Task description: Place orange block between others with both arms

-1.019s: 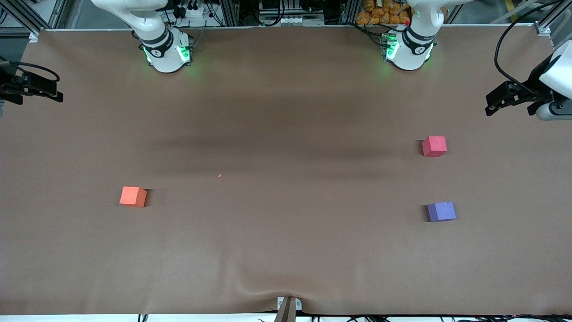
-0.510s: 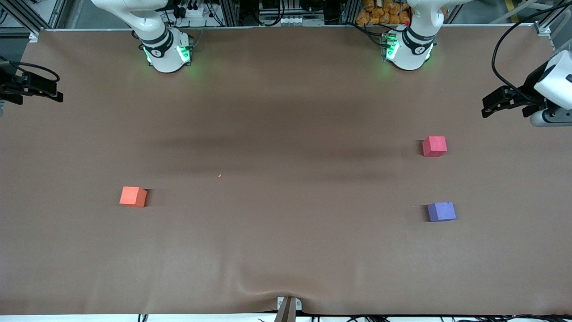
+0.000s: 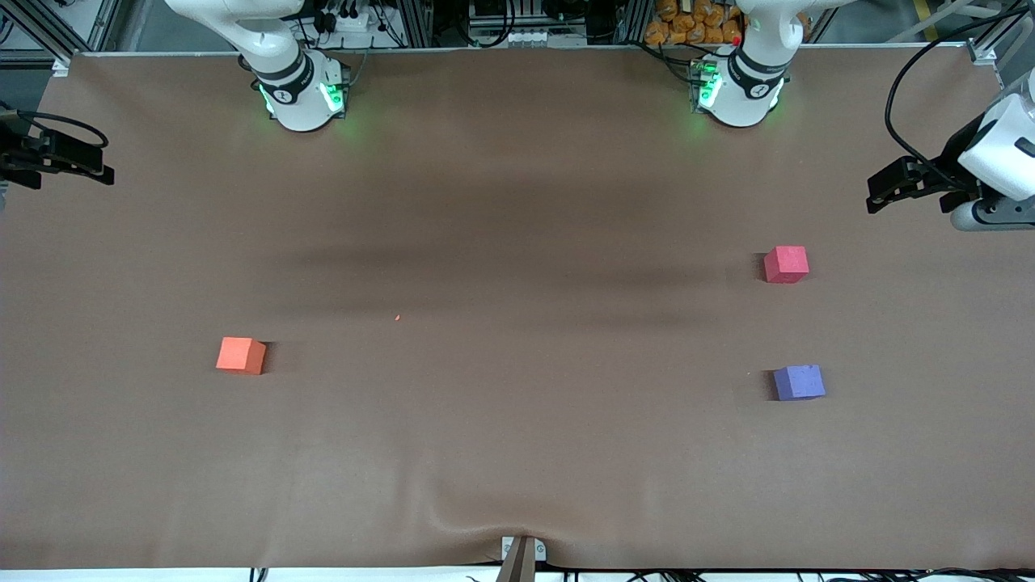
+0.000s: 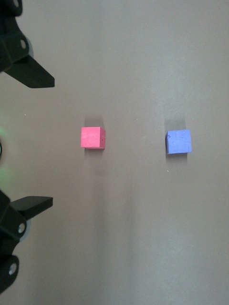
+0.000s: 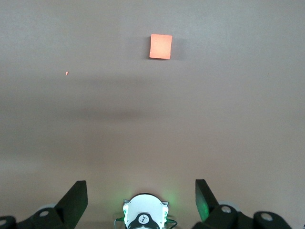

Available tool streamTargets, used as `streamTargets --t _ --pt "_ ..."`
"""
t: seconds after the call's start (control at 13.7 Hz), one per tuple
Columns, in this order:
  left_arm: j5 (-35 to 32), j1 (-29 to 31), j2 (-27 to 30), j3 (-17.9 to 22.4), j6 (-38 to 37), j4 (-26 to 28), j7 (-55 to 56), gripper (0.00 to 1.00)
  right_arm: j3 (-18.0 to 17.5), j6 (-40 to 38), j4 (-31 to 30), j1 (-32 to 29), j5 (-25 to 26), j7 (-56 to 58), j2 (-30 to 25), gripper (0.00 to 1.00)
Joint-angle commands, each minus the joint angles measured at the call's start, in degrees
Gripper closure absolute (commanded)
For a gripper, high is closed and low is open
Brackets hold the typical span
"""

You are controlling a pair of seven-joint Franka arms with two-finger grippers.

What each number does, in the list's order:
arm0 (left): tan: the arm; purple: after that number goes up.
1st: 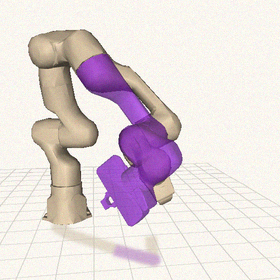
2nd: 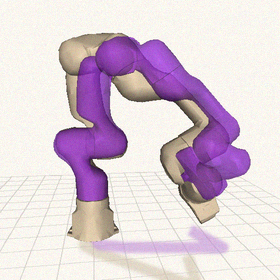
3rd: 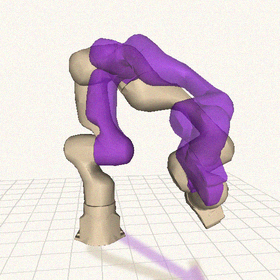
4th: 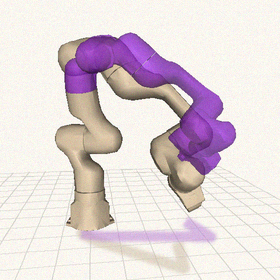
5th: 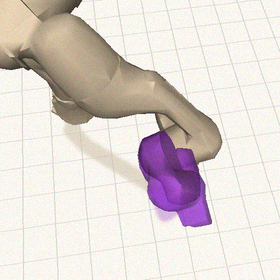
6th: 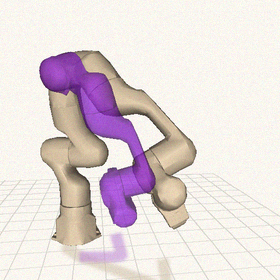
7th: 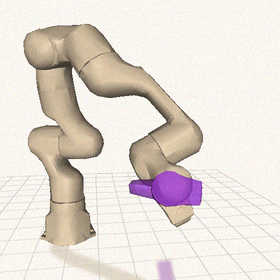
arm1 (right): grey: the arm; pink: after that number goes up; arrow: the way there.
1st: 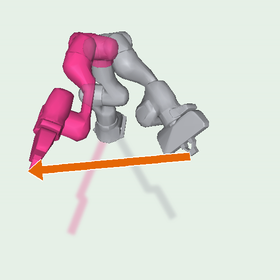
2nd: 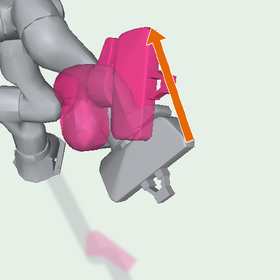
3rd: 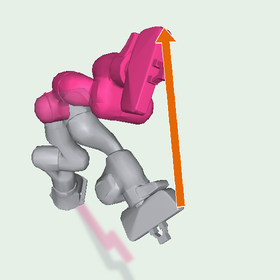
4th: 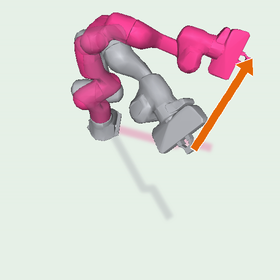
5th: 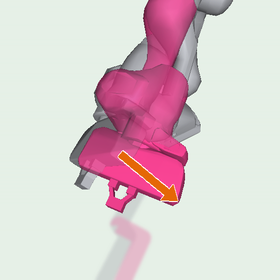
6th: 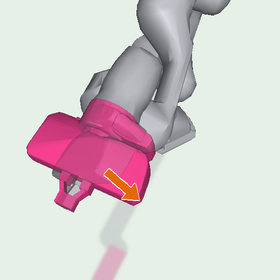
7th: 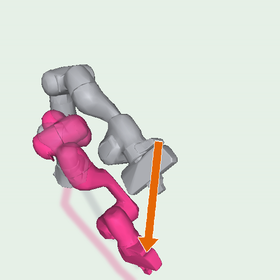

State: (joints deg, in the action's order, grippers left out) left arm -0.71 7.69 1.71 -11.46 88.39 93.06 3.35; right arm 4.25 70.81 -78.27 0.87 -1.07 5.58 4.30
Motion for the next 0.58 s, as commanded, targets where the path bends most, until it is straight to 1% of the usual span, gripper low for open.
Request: streamTargets --t 0.0,0.15,0.51 --pt "0.8 0.6 -0.9 -0.2 -0.7 -0.9 -0.7 0.0 -0.1 -0.6 1.1 -0.2 0.5 -0.7 0.2 0.0" --pt "0.6 0.4 -1.5 -0.2 -0.7 -1.0 -0.7 0.0 0.1 -0.7 1.1 -0.6 0.2 -0.4 0.2 0.0" --pt "0.3 0.4 -1.6 -0.1 -0.5 -1.4 -0.7 0.0 -0.2 -1.5 0.2 1.0 -0.9 -0.4 1.4 0.0"
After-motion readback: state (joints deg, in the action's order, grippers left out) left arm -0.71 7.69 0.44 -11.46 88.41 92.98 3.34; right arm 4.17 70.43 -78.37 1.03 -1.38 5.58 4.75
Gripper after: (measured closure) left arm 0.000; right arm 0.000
